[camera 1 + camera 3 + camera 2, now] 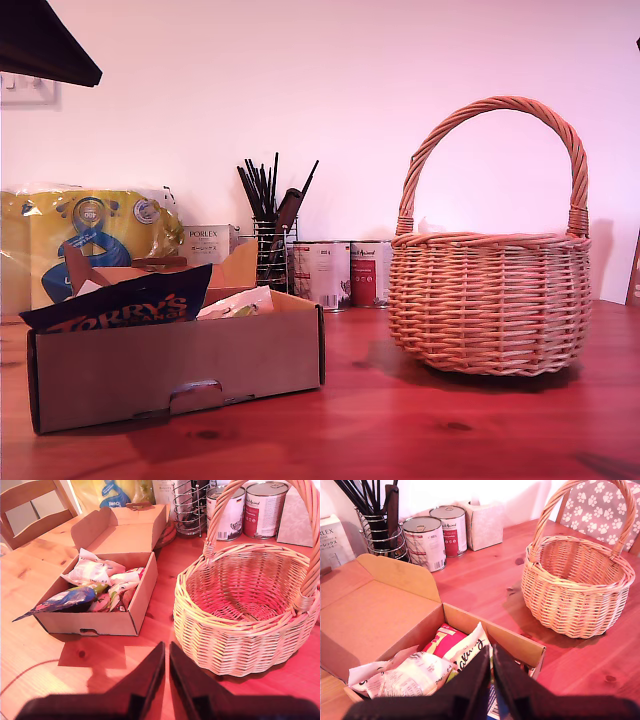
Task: Move the bags of Easter eggs from the cardboard box on the left into the woven basket on the right side.
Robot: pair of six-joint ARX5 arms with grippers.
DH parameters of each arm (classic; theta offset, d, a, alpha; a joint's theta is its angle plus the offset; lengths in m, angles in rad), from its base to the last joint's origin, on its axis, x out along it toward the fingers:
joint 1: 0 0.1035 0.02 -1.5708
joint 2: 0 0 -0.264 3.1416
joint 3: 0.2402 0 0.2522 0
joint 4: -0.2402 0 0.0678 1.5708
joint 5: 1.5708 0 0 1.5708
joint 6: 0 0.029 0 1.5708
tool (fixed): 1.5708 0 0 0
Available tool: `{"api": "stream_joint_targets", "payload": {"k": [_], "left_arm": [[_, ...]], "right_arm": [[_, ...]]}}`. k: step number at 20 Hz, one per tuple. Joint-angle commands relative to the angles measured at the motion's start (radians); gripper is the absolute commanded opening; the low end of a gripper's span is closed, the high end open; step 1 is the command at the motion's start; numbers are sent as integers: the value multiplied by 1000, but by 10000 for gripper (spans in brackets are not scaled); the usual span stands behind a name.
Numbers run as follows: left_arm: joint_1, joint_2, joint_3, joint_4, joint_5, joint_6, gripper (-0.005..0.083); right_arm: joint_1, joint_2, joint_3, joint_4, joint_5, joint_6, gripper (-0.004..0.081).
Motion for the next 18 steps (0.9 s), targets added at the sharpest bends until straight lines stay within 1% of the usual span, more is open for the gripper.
{"api": "stream_joint_targets", "payload": {"k": [1,9,11,13,15,17,18], "left_arm": [[2,2,-18,16,4,16,-21],[2,2,-18,19,5,16,-21],[2,2,-15,19,6,17,-21],[2,8,-4,0,37,32,-21],[2,32,27,-43,60,80,-21],[2,90,81,-116,84,149,-21],[2,126,112,-167,98,230,-21]], "right_arm": [[0,-66,-121,118,3,52,-13],[2,-66,-119,127,-2,52,-13],[6,-56,-118,162,-9,52,-13],[16,-31,-105,182,-24,51,-13],[30,21,-80,178,-24,50,-13],[49,80,-49,172,-34,35,-13],[60,107,-38,171,-34,9,-13]]}}
